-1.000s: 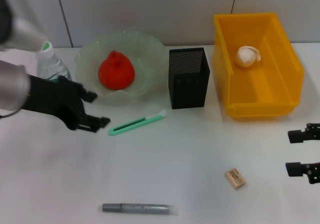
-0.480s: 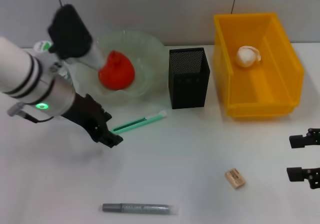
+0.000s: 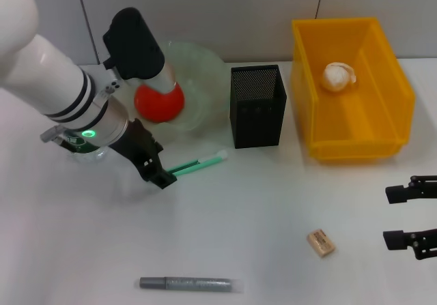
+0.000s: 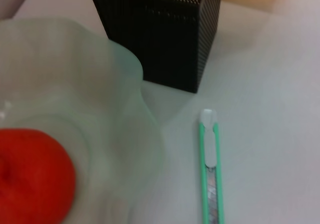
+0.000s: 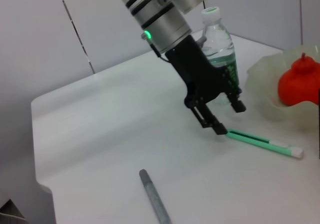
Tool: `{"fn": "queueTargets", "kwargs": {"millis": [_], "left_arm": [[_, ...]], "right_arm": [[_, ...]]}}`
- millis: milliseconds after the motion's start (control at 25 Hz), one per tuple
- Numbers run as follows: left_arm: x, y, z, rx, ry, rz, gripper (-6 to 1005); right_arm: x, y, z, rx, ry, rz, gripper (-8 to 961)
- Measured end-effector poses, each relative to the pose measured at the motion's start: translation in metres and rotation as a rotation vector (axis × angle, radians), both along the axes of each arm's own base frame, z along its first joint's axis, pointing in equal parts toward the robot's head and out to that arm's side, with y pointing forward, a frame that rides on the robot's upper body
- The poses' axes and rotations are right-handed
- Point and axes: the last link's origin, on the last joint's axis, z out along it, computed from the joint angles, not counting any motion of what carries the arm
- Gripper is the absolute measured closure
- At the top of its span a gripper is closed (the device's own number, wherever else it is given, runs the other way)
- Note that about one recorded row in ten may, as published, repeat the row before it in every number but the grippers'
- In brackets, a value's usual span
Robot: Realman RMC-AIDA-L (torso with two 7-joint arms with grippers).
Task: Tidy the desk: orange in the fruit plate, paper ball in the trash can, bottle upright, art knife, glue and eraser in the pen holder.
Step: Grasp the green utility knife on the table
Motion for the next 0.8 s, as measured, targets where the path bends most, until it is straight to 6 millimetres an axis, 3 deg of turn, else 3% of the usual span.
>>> {"fn": "queueTargets", "kwargs": {"millis": [800], "left_arm": [[-0.007, 0.012, -0.019, -0.002, 0.102, -0.066, 330]], "right_arm": [[-0.002, 0.003, -0.003, -0.010, 0.013, 0.010, 171]]}}
